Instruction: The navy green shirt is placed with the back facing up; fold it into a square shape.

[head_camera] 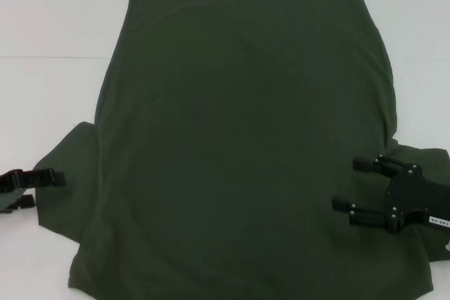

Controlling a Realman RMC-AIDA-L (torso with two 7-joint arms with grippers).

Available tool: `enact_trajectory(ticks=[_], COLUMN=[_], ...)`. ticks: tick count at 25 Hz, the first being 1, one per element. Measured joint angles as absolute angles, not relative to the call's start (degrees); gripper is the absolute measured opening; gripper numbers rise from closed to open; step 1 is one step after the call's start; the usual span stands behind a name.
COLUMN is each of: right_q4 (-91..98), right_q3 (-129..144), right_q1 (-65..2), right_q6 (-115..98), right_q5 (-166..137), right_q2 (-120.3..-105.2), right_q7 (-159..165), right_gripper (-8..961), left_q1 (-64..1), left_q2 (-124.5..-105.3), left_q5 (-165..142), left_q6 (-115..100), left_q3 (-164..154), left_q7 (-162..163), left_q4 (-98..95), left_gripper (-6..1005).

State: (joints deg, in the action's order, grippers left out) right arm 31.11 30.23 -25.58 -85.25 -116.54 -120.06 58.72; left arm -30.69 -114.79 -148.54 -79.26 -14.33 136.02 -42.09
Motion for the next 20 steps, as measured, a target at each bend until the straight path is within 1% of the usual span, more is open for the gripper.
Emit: enact_trajectory(ticks=[20], right_q4=[31.11], right_q3=[30.23], right_q1=[-25.58], right_q6=[-85.18], right_q5=[-116.54], right_q2=[-120.05], right_q7=[58.54], right_gripper=[916], left_q1=[-30.76], left_q2=[-114.95], left_q5=[-148.12], left_q6=[-78.96], left_q3=[-14.50], left_q7=[135.79], left_q4=[-41.11], left_gripper=[863])
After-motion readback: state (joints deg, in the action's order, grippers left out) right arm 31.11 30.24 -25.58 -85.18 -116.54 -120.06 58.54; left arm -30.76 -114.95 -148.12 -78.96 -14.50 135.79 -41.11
